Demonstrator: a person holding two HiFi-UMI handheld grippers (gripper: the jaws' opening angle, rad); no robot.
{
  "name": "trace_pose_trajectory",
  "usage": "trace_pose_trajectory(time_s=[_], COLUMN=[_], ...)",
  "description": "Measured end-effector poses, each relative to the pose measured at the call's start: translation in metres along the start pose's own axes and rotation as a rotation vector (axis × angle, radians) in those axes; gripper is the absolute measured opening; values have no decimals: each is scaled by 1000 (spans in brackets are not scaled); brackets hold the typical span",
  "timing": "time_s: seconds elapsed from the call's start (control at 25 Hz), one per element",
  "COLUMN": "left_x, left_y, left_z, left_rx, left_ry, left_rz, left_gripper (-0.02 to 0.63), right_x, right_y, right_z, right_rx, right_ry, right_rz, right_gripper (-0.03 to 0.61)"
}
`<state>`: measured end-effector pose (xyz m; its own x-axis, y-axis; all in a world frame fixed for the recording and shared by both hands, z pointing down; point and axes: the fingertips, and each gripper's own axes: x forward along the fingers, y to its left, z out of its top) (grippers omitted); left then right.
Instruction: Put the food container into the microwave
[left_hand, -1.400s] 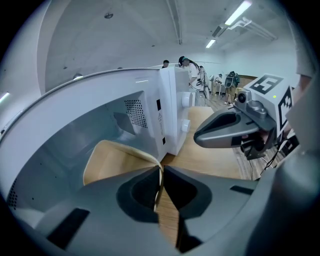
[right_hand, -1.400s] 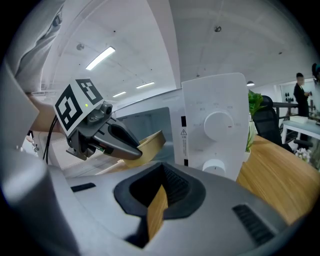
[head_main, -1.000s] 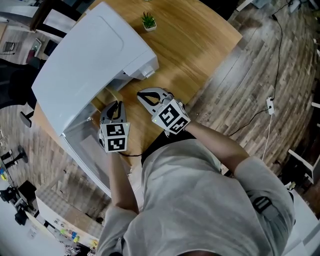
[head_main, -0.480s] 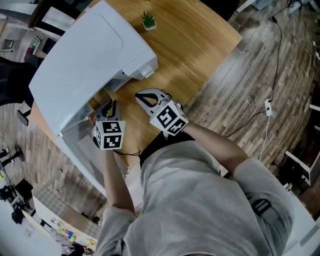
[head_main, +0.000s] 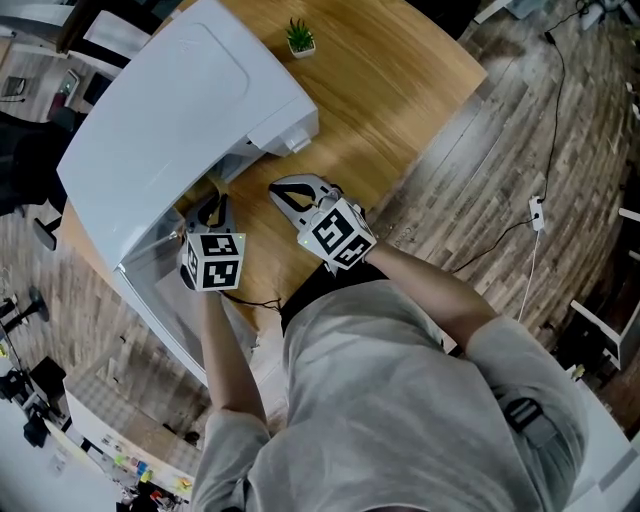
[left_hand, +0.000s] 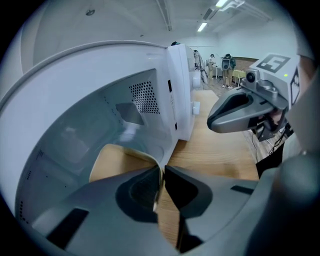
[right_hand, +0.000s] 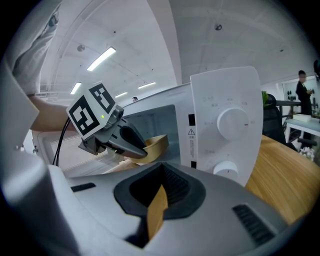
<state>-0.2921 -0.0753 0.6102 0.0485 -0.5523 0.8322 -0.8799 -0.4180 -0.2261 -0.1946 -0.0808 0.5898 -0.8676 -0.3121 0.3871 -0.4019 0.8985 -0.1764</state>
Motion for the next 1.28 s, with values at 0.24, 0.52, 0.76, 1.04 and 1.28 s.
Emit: trace_pose_trajectory(time_s=[0.24,0.52,0.76,1.04,1.28], left_x=[6,11,16,23,26], left_y=[8,12,20,25,34], left_z=[2,8,9,8,8], left_rx=[35,52,61,59,74], left_ry=[8,8,21,33,40], left_rz=[11,19,47,55,74], left_gripper=[49,51,52,51,51], right_x=[3,1,0,1,2], right_y=[-3,-9,-12,-13,-12], right_z=[1,0,-2,-2,-6], right_rx=[5,3,-1,8,18], right_ry=[-2,1,14,11,17], right_rz=[-10,-19,-13,-12,-9], right_gripper=[5,5,5,5,5])
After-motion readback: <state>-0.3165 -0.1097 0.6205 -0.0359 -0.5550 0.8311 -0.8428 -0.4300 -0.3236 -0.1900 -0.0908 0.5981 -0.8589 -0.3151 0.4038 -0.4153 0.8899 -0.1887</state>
